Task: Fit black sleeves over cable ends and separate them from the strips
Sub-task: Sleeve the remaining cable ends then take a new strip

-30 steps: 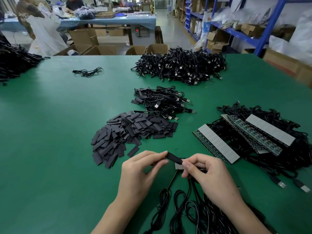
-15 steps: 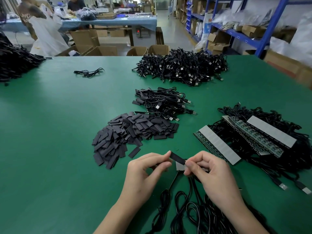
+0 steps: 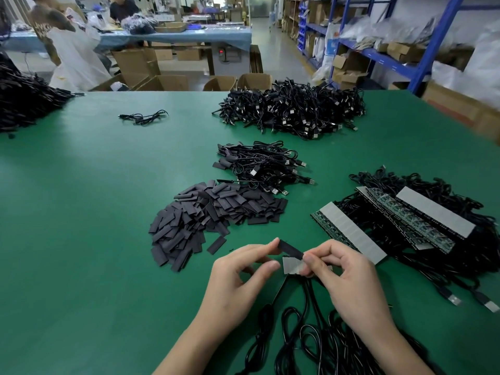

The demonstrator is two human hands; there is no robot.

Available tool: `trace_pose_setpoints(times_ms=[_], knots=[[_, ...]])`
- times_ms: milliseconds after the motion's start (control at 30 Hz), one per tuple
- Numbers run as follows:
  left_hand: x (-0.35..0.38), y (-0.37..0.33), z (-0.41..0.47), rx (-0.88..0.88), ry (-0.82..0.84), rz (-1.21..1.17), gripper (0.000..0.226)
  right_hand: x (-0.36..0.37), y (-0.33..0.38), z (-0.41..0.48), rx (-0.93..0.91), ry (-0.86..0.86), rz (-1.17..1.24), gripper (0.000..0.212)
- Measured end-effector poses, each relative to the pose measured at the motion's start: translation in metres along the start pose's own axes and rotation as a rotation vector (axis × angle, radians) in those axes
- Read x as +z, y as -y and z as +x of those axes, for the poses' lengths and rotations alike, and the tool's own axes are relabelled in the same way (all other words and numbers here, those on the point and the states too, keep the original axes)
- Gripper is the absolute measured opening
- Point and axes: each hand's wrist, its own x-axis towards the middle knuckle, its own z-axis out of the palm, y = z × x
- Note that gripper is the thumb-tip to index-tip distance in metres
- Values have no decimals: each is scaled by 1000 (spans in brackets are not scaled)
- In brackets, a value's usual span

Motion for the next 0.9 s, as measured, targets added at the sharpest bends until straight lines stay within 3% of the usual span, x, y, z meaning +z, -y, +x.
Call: trace_pose_setpoints(times_ms=[167,400,500,667,800,900], knots=[[1,2,2,-107,-15,-88,40,3,2,-3,-103,49,-72,20],[-3,1,5,-212,-9,-309,14,1,1,-4,-139,121,-94,10],[-5,0,7,-244,-35,-407,8,-7,-4,2,-126,186,-210,22],[-7,3,7,-268,-83,-436,6,-22,-10,8,-174,312,-435,26],[-15,5,10,-303,-202,-455,14,-28,-11,11,-182,320,-434,14],[-16,5,9,-322,-220,-481,17,-29,-14,12,-163,281,-422,19]])
